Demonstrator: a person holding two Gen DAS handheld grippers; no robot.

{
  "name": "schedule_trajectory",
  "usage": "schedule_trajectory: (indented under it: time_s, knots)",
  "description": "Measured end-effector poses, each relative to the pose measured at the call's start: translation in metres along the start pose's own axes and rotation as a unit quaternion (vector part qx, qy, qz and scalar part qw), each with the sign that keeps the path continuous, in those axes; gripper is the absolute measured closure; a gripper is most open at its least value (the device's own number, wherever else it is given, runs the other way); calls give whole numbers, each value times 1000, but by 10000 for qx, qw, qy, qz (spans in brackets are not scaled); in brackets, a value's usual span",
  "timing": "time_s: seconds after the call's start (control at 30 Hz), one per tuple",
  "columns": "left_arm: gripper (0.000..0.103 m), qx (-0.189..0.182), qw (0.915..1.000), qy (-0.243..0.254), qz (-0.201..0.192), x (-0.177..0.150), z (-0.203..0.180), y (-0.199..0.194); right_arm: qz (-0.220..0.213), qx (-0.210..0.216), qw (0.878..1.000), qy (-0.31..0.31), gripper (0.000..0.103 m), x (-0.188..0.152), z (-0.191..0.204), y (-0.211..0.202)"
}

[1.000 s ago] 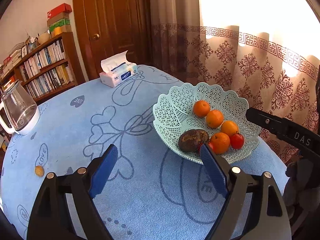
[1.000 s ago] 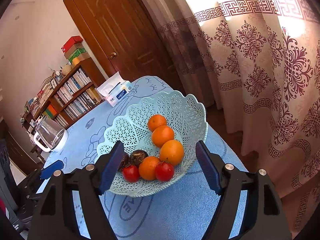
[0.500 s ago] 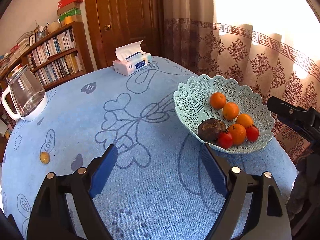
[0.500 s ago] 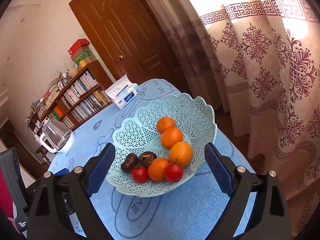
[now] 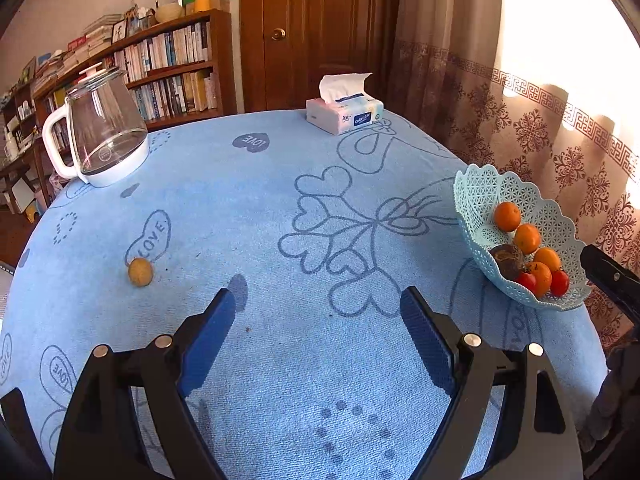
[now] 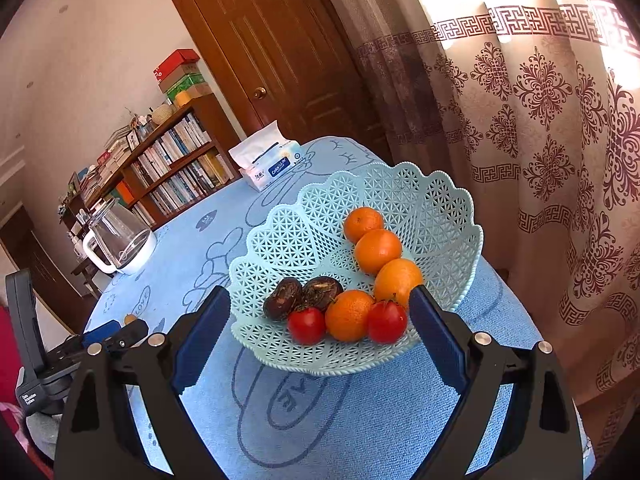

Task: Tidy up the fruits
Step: 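Withdraw both tools from the basket toward the loose yellow-brown fruits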

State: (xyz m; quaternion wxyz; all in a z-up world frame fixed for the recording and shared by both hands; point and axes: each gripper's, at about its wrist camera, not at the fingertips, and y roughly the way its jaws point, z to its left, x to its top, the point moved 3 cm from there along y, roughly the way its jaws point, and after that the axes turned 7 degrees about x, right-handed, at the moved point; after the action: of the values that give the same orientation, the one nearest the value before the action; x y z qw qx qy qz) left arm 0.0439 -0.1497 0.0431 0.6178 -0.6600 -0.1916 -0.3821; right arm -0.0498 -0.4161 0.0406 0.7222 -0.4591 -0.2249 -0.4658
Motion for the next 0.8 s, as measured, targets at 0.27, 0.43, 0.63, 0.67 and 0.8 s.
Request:
schedule_trajectory:
  time_s: [0.27, 0.43, 0.63, 0.67, 0.8]
  knots:
    - [19, 506, 9970, -593, 5, 16, 62, 8, 82, 34, 9998, -198, 11, -3, 11, 3]
    - [19, 752, 9931, -892, 138, 24, 96, 19, 61, 69, 9997, -212, 11, -3, 15, 0]
    - [19, 875, 9872, -1296, 306, 26, 131, 31, -424, 289, 9983, -274, 11, 16, 32, -24]
    - [19, 907, 9862, -1343, 332, 25, 135, 33, -532, 353, 9975, -313, 11, 21, 38, -31]
    - [19, 971, 9832, -1482, 433, 21, 147, 42, -805, 600, 9935, -545, 10, 35, 63, -45]
